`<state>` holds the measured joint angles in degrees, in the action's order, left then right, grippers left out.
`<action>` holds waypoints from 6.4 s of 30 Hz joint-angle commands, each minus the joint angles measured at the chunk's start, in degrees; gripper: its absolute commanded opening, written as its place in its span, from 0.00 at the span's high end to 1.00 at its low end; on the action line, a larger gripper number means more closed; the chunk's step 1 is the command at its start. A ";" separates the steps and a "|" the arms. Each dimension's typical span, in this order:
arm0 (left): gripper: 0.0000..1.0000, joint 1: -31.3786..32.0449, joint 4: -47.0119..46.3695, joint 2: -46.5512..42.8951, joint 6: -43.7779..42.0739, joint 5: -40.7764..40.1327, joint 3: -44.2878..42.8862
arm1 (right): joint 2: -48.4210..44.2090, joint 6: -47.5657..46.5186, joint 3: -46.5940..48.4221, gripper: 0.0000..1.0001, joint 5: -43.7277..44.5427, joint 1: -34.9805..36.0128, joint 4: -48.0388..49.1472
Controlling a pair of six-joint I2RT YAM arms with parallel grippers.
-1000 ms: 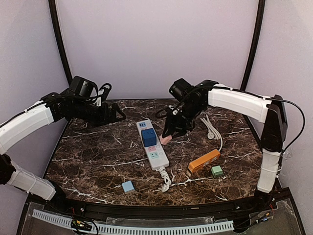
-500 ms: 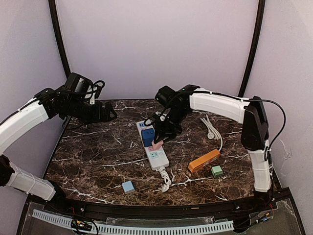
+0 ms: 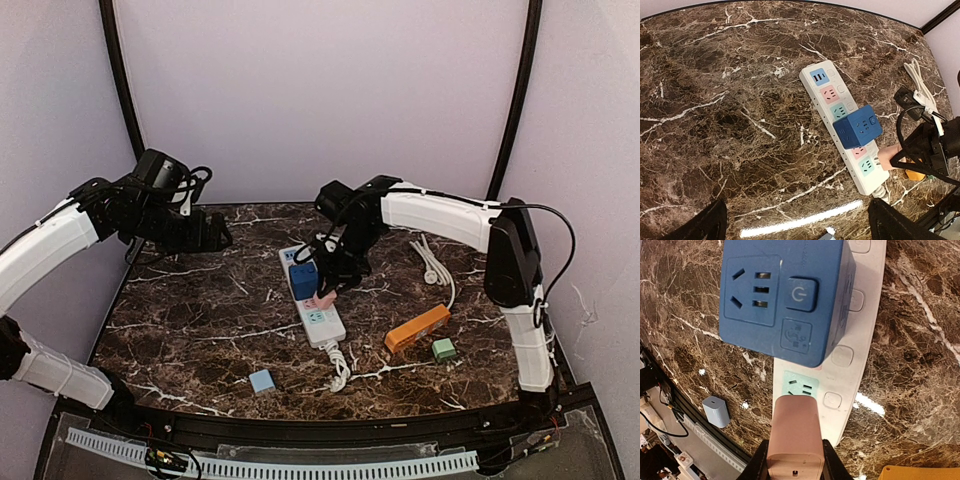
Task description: Insert the plug
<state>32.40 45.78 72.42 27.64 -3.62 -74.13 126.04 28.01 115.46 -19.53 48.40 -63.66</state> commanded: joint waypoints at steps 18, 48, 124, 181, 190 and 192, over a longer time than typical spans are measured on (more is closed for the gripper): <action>0.01 -0.23 4.40 -2.10 1.02 -3.71 -0.74 | 3.32 -0.06 1.87 1.00 3.02 1.83 -3.35; 0.01 -0.24 3.21 -2.98 -0.30 -3.56 0.12 | 6.05 0.90 4.64 1.00 3.54 1.87 -4.33; 0.00 -0.23 1.43 -2.71 -1.00 -0.70 1.91 | 20.52 12.01 14.35 1.00 13.23 8.45 -14.34; 0.00 -0.24 -3.51 -10.68 6.16 -1.50 8.89 | 6.60 -2.62 9.74 0.24 17.81 7.99 -11.81; 0.00 -0.23 -2.54 -10.25 4.06 -2.51 8.73 | 4.27 -2.12 11.93 0.24 17.34 8.00 -13.30; 0.00 -0.28 -2.19 -9.97 3.09 -2.65 8.36 | 3.20 -1.67 11.53 0.23 17.77 7.94 -13.50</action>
<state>32.40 40.88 62.74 32.99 -5.30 -66.17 132.64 25.78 125.89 -1.93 56.25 -75.48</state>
